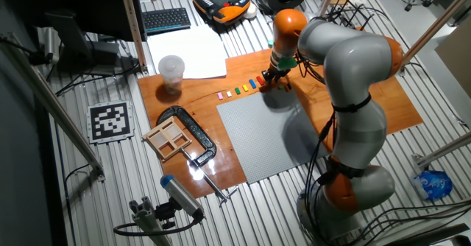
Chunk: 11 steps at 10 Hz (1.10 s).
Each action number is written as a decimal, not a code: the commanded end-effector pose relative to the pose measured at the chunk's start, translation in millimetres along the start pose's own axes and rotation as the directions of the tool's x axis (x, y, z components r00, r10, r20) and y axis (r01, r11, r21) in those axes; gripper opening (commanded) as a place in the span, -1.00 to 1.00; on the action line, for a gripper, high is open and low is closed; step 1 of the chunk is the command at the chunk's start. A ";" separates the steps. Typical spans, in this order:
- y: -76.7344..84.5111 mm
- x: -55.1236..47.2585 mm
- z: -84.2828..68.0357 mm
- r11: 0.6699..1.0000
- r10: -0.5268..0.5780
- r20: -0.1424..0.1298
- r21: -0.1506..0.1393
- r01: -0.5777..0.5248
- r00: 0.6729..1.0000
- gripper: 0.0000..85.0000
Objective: Build with small Lego blocks
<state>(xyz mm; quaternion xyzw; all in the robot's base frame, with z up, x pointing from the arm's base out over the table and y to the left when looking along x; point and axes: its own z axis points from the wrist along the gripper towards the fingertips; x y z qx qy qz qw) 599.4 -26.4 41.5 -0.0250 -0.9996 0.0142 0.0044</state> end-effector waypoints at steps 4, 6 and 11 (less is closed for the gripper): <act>0.0 -10.5 0.1 1.000 0.000 0.005 -0.004 0.000 1.000 -0.20; 5.1 -15.9 2.2 1.000 0.003 0.003 0.005 -0.003 1.000 -0.20; 1.4 -26.7 8.3 1.000 0.000 -0.006 -0.005 0.000 1.000 -0.20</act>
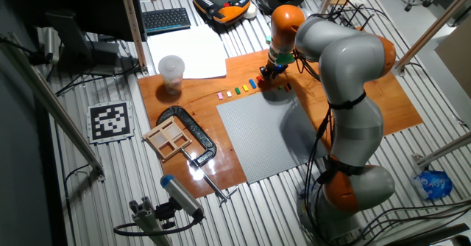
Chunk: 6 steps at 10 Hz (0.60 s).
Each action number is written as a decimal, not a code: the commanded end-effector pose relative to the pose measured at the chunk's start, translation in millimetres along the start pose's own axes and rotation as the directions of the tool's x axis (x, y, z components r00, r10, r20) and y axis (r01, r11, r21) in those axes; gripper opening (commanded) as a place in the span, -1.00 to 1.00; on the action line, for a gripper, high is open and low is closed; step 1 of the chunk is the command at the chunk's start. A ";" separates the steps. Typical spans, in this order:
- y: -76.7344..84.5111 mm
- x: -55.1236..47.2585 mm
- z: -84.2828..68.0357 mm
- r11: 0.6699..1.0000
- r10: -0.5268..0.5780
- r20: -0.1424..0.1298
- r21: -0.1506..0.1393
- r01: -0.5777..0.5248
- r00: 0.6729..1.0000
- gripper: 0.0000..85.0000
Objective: Build with small Lego blocks
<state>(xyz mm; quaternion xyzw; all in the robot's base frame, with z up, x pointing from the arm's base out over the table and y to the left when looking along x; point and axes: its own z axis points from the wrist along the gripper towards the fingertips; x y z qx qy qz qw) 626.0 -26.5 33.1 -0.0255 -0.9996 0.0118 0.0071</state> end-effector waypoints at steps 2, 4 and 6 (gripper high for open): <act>3.7 -0.2 0.3 1.000 0.004 0.000 -0.005 -0.004 1.000 -0.20; 5.0 -0.9 0.5 1.000 0.004 0.001 -0.005 -0.004 1.000 -0.20; 4.8 -1.4 -0.2 1.000 0.002 0.001 -0.002 -0.002 1.000 -0.20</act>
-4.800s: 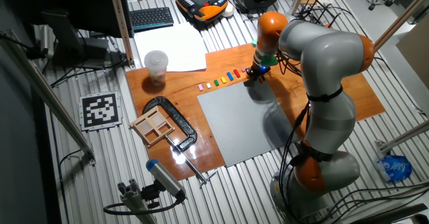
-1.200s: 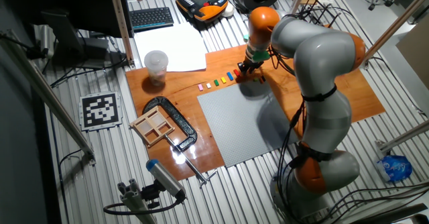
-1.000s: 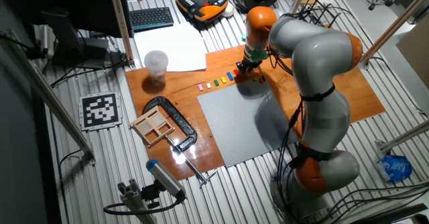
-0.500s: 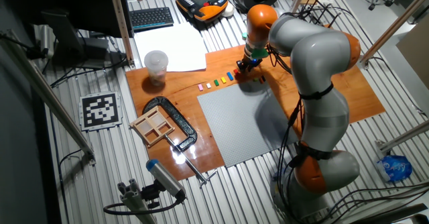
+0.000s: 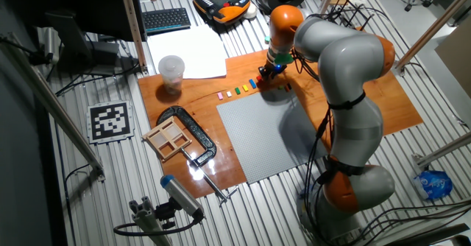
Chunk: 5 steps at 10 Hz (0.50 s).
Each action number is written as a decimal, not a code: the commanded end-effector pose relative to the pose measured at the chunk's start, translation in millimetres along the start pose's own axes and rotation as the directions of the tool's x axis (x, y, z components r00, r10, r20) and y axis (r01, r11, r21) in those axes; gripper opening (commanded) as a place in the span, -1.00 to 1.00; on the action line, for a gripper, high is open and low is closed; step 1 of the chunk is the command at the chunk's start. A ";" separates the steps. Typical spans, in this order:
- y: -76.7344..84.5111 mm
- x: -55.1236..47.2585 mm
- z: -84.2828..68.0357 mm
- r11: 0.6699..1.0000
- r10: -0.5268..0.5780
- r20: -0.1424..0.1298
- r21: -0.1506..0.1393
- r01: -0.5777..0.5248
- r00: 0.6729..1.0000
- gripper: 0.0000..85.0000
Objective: Build with small Lego blocks
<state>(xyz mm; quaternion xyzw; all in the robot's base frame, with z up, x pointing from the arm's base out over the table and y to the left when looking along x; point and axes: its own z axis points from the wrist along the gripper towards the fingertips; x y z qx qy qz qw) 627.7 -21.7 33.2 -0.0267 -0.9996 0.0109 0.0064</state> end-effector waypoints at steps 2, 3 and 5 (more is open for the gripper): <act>0.7 -0.8 2.4 1.000 0.000 0.002 0.001 0.000 1.000 -0.20; 0.7 -1.8 3.2 1.000 -0.002 0.002 0.001 0.002 1.000 -0.20; 0.0 -3.0 3.5 1.000 -0.005 0.005 0.006 0.005 1.000 -0.20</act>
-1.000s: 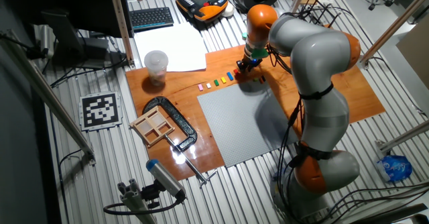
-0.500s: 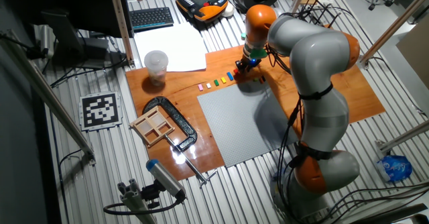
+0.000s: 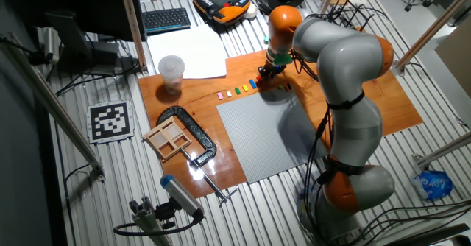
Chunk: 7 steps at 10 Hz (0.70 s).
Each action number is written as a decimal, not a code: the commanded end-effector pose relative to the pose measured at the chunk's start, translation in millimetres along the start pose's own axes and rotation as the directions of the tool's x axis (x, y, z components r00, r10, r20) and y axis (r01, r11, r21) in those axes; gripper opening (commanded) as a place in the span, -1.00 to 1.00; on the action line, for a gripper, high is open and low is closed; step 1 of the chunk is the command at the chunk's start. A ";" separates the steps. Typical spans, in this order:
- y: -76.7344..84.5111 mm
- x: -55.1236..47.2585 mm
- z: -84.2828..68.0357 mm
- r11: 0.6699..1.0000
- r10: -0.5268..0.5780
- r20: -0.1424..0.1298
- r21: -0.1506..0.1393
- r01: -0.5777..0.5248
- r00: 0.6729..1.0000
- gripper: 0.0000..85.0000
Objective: Build with small Lego blocks
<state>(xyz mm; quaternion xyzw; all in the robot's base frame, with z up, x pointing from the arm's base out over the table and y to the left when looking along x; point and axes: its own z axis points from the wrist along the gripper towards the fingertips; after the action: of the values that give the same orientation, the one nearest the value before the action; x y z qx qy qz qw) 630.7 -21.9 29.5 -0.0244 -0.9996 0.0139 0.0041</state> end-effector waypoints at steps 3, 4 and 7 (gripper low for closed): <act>0.1 -1.4 1.3 1.000 -0.002 0.000 0.002 0.002 1.000 -0.20; -0.3 -2.0 1.3 1.000 -0.003 0.000 0.002 0.003 1.000 -0.60; -0.8 -2.5 1.3 1.000 -0.011 0.000 0.009 0.011 1.000 -0.60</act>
<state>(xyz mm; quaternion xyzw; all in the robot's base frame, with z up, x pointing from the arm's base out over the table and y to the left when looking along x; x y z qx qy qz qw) 633.2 -22.9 28.2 -0.0185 -0.9997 0.0184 0.0040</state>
